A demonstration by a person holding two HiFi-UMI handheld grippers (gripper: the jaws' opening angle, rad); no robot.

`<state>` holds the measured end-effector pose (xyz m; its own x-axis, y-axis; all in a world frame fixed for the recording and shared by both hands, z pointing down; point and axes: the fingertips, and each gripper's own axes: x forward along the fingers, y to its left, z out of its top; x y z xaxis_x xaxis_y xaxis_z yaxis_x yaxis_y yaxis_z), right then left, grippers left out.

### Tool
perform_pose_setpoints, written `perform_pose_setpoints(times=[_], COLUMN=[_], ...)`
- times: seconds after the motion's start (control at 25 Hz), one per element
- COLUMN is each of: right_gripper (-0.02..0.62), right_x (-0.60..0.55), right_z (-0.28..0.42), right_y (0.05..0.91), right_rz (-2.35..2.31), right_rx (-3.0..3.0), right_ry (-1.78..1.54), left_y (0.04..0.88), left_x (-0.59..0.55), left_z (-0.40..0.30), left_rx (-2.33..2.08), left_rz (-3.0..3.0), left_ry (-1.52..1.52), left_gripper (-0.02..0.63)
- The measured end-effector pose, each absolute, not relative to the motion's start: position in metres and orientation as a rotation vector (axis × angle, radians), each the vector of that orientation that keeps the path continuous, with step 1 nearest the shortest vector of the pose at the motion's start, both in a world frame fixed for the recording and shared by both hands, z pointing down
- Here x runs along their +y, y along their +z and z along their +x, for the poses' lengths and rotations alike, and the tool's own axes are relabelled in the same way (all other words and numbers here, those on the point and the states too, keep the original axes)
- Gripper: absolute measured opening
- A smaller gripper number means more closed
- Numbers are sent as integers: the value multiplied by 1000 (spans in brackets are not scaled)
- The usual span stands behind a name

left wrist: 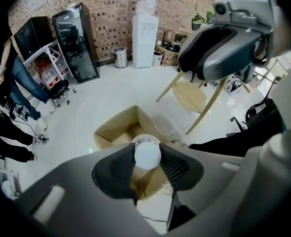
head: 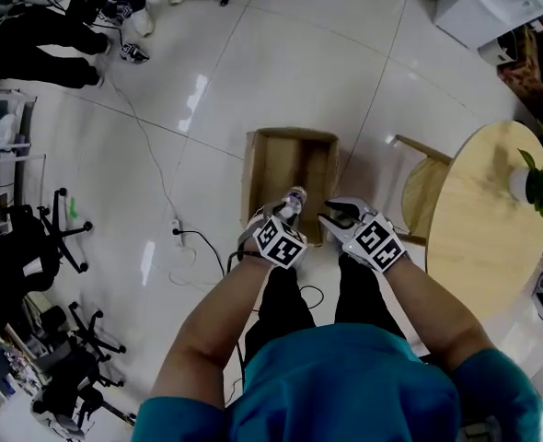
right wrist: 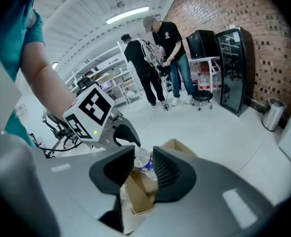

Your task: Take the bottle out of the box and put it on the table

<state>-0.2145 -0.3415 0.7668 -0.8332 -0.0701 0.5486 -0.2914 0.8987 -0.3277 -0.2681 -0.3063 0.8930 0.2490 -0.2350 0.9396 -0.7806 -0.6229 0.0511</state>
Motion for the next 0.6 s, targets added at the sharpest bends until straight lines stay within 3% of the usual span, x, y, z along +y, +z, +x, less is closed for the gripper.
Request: perform_pose_setpoints(times=[0.6], right_gripper=[106], right_x=[-287], right_z=[-36], right_y=[489], right_rz=[201], right_rx=[-2791], right_ry=[411], left_y=[590], left_x=[-244], left_z=[-155], left_rx=[-1224], left_rz=[2131], left_ry=[1210], left_gripper=[152])
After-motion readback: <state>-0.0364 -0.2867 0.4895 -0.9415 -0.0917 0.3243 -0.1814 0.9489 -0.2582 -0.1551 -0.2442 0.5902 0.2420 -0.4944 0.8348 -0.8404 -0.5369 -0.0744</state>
